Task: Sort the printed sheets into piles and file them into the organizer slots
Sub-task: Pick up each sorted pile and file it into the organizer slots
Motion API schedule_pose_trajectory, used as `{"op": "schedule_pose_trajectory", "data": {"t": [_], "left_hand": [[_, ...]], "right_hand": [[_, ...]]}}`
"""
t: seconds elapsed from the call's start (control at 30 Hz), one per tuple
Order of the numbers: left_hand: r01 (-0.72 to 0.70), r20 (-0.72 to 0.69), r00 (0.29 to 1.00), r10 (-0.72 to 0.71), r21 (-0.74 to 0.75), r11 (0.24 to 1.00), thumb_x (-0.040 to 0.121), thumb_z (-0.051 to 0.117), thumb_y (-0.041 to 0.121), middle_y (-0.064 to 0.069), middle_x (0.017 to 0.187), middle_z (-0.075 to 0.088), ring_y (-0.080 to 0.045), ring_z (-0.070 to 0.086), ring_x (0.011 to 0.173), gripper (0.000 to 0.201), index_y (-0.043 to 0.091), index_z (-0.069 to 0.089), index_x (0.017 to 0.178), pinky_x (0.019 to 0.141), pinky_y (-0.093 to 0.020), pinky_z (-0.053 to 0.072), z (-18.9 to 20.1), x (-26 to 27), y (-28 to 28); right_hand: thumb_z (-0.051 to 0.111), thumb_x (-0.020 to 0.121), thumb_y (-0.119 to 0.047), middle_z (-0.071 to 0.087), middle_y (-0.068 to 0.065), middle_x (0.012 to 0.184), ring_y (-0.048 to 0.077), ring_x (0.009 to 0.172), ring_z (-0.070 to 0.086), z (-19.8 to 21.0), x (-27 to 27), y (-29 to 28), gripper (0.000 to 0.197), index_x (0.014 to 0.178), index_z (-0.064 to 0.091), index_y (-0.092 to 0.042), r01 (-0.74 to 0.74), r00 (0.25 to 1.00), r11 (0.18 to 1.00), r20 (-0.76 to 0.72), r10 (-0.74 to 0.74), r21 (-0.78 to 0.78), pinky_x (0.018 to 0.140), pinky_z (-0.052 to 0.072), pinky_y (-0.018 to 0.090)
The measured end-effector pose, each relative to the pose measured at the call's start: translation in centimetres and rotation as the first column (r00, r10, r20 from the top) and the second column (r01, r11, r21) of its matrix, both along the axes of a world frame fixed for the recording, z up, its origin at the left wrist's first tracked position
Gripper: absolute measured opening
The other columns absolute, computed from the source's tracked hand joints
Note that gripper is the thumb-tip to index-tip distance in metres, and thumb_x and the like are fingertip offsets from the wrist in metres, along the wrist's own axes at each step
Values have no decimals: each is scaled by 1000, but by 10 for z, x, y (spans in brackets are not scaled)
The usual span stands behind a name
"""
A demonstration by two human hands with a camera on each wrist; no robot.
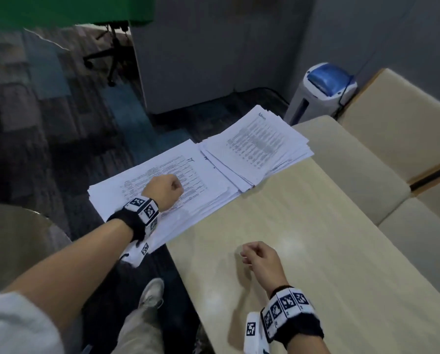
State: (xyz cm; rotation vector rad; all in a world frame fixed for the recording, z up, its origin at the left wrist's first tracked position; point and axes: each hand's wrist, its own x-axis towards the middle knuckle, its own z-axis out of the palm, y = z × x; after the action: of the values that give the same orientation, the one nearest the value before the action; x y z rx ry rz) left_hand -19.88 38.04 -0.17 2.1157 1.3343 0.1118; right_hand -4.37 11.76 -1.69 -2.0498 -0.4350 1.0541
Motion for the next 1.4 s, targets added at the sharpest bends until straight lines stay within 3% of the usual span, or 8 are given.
{"op": "schedule_pose_trajectory", "data": {"t": [0.17, 0.27, 0.43, 0.53, 0.8, 1.0, 1.2, 1.4], "left_hand": [[-38, -52, 998, 44, 112, 993, 85, 67, 29, -10, 127, 54, -30, 51, 117, 49, 12, 50, 127, 100, -44, 44, -21, -14, 84], [-4, -134, 991, 8, 30, 1000, 86, 66, 35, -12, 142, 46, -32, 45, 128, 68, 13, 38, 144, 106, -46, 39, -29, -23, 125], [135, -207, 965, -159, -123, 983, 89, 62, 41, -13, 126, 62, -31, 58, 114, 51, 9, 55, 129, 94, -37, 48, -35, -33, 146], [168, -317, 933, -169, -31, 985, 91, 60, 39, -18, 130, 50, -35, 48, 121, 52, 5, 49, 127, 99, -45, 44, -38, -29, 131], [119, -352, 929, -112, -1, 993, 87, 62, 49, -17, 134, 39, -33, 40, 125, 64, 5, 42, 130, 98, -49, 42, -39, -29, 82], [94, -384, 909, -161, -186, 978, 80, 58, 69, -19, 128, 50, -35, 50, 117, 77, 7, 51, 124, 95, -42, 46, -46, -50, 43], [22, -69, 996, -63, -485, 874, 79, 76, 45, -1, 62, 49, -18, 47, 58, 44, 12, 49, 68, 60, -28, 34, -46, -52, -64], [300, 328, 938, -110, -613, 731, 86, 72, 19, -6, 101, 72, -24, 69, 92, 26, 8, 69, 109, 83, -40, 56, -8, 16, -160]], "right_hand": [[66, 82, -35, 71, 1, 100, 21, 98, 67, -11, -25, 76, 27, 103, 69, -19, 37, 998, 999, -50, -38, -25, 92, 54, 45], [65, 92, -23, 62, 3, 104, 19, 95, 64, -16, -43, 111, 23, 111, 53, -18, 328, 876, 944, -362, -318, -35, 72, 54, 36], [61, 96, -22, 61, 10, 110, 25, 106, 59, -18, -60, 149, 11, 102, 55, -14, 569, 646, 813, -547, -533, -120, 96, 50, 47], [66, 90, -24, 58, 5, 88, 17, 73, 55, -22, -65, 165, 17, 95, 56, -12, 587, 670, 792, -449, -591, -168, 60, 50, 29], [75, 75, -34, 53, 11, 132, 36, 117, 55, -40, -72, 162, 78, 138, 40, -5, 555, 733, 806, -337, -591, -206, 98, 49, 50], [59, 94, -10, 59, 6, 130, 28, 116, 57, -40, -80, 103, 42, 135, 51, -9, 458, 866, 884, -178, -467, -90, 100, 46, 38], [54, 95, -5, 64, 4, 125, 27, 114, 60, -22, -71, -17, 43, 136, 54, -16, 428, 898, 903, -107, -428, -24, 104, 46, 47], [63, 89, -30, 53, -1, 145, 19, 134, 49, 38, -40, -129, 62, 146, 43, -19, 496, 852, 828, 34, -522, 260, 113, 37, 48]]}}
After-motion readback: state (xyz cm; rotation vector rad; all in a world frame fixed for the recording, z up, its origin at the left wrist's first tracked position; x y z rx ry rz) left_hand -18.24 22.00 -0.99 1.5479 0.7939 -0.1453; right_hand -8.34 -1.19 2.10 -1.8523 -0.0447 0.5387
